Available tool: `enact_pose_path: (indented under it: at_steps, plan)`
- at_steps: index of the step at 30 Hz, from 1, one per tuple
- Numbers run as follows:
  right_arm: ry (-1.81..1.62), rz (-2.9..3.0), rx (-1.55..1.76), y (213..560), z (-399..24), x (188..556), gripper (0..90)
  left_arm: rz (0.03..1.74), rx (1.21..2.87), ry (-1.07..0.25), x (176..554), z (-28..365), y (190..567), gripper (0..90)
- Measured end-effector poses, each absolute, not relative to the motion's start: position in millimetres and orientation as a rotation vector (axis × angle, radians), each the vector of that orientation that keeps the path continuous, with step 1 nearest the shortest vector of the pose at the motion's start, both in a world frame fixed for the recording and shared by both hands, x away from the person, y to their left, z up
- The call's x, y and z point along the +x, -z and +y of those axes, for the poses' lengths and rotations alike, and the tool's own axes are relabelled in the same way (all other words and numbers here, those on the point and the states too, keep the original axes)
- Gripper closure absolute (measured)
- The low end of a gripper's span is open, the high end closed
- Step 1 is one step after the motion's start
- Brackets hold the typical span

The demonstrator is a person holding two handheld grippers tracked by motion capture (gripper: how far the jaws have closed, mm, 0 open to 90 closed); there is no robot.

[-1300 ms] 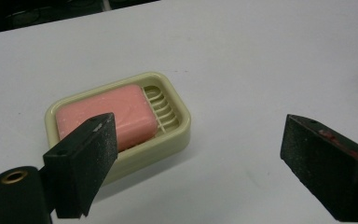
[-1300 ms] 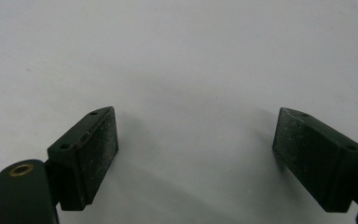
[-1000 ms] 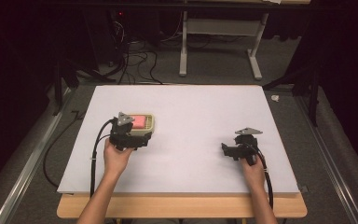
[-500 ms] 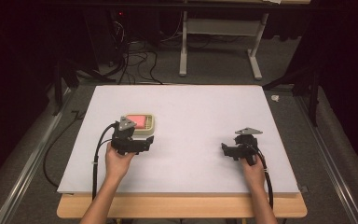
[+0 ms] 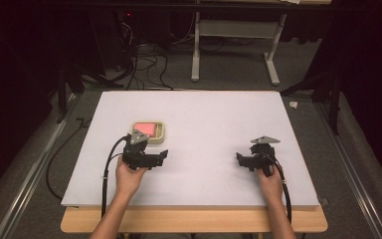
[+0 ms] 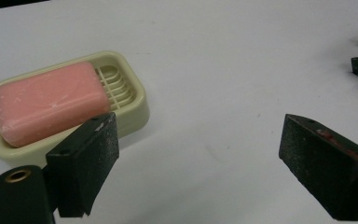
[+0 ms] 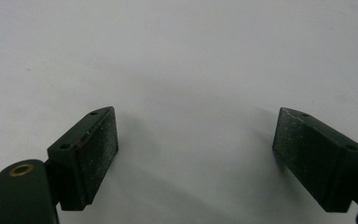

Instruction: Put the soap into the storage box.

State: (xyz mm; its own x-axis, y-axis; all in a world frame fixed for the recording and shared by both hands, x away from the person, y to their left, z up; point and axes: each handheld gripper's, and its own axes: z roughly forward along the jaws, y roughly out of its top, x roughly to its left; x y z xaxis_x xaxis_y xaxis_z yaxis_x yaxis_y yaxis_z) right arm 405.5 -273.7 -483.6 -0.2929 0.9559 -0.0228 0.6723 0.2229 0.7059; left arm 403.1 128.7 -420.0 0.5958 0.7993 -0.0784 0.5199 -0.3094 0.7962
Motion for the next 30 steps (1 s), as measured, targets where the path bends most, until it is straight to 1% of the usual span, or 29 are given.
enact_pose_path:
  at_steps: [30]
  plan:
    - [-0.825, 2.045, 1.497, 484, -274, 405, 14.6, 0.977, 2.078, -0.348, 400, 97, 444, 14.9]
